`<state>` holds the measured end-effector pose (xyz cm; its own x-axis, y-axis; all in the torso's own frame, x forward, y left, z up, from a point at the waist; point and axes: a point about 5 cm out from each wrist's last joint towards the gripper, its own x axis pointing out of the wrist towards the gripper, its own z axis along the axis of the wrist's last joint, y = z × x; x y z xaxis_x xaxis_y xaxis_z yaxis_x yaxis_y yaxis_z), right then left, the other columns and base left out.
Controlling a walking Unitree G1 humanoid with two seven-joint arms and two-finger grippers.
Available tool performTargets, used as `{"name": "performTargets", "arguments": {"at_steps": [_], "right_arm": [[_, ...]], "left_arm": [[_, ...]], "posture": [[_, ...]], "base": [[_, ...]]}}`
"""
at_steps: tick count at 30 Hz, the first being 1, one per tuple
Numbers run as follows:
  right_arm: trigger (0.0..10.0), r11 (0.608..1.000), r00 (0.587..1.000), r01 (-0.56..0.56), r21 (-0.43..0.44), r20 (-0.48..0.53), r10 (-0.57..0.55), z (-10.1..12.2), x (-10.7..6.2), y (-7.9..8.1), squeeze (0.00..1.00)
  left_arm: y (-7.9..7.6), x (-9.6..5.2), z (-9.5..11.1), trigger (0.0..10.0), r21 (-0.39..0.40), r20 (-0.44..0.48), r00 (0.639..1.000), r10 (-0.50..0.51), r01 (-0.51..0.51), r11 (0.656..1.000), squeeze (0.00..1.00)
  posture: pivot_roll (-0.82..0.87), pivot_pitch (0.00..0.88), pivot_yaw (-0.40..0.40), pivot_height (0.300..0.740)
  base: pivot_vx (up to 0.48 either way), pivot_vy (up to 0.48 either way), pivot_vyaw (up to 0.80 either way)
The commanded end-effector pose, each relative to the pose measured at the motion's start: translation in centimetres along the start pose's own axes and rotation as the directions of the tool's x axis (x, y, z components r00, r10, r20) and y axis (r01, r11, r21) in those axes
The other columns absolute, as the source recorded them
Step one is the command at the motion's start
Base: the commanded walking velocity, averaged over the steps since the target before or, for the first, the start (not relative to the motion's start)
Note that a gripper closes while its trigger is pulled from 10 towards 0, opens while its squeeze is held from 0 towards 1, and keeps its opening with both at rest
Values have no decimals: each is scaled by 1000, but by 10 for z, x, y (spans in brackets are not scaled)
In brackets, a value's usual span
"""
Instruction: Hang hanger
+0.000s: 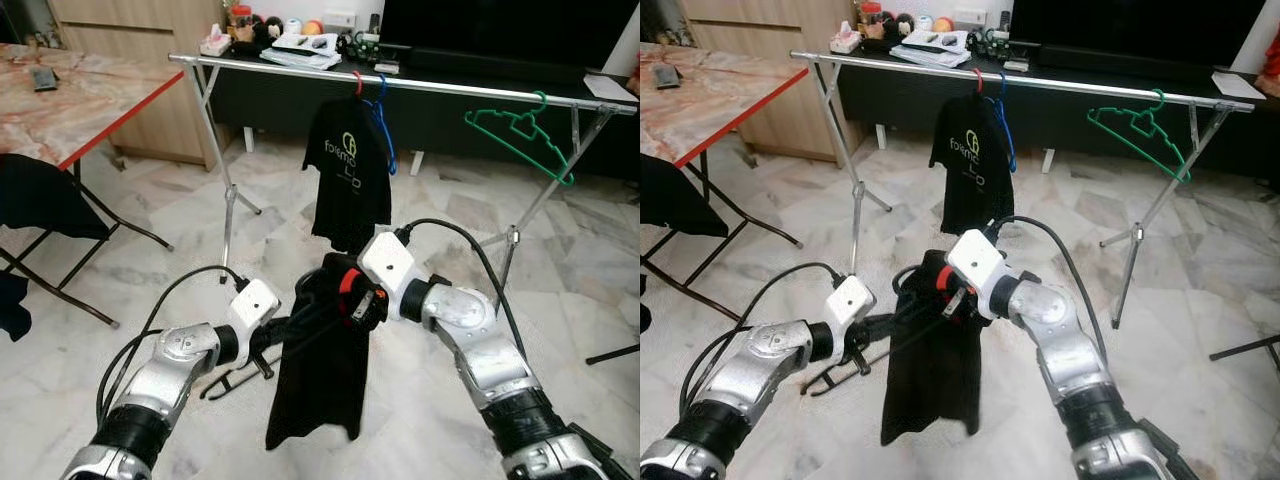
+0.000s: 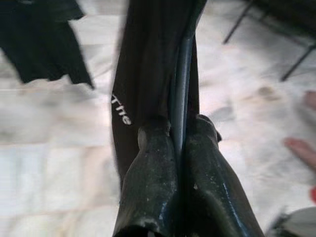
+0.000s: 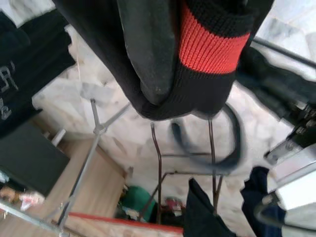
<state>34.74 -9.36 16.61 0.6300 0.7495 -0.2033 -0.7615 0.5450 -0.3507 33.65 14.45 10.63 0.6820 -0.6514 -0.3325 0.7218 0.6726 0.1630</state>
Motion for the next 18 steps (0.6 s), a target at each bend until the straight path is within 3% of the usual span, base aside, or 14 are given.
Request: {"name": "performTargets", "arguments": {"at_steps": [1, 3, 5, 9, 10, 12, 13, 16, 18], "right_arm": [[10000, 1000, 1000, 26, 5, 0, -26, 4, 0, 1, 0], [10000, 999, 999, 47, 16, -11, -46, 2, -2, -1, 0], [10000, 992, 993, 117, 42, -23, -116, 2, -5, -5, 0], [10000, 973, 976, 216, 81, -49, -213, 0, -6, -14, 0], [10000, 939, 944, 325, 110, -98, -315, -8, -10, -27, 0], [10000, 919, 925, 373, 129, -123, -359, -11, -12, -33, 0], [10000, 884, 895, 441, 155, -146, -421, -15, -16, -42, 0], [10000, 852, 869, 492, 178, -169, -466, -18, -20, -48, 0], [10000, 847, 875, 483, 224, -157, -457, -15, -17, -45, 0]], "left_arm": [[1, 2, 2, 10000, 17, -3, 1000, 13, -13, 1000, 0], [1, 2, 2, 10000, 16, -2, 1000, 23, -23, 1000, 0], [7, 4, 0, 10000, 25, -17, 995, 99, -98, 995, 0], [6, 4, 0, 10000, 21, -9, 996, 85, -84, 996, 0], [2, 4, 1, 10000, 20, 4, 999, 48, -48, 999, 0], [1, 4, 1, 10000, 18, 10, 999, 34, -34, 999, 0], [0, 3, 1, 10000, 16, 15, 1000, 25, -26, 1000, 0], [1, 3, 1, 10000, 16, 18, 999, 37, -37, 999, 0], [2, 3, 2, 10000, 14, 30, 998, 50, -51, 999, 0]], "posture": [[-55, 112, -40, 740], [-55, 112, -40, 740], [-57, 113, -40, 740], [-56, 113, -41, 740], [-52, 113, -41, 740], [-52, 113, -41, 740], [-52, 111, -42, 740], [-52, 112, -42, 740], [-51, 110, -42, 740]], "base": [[0, 0, 0], [0, 0, 0], [0, 0, 0], [0, 0, 0], [0, 0, 0], [0, 0, 0], [0, 0, 0], [0, 0, 0], [0, 0, 0]]}}
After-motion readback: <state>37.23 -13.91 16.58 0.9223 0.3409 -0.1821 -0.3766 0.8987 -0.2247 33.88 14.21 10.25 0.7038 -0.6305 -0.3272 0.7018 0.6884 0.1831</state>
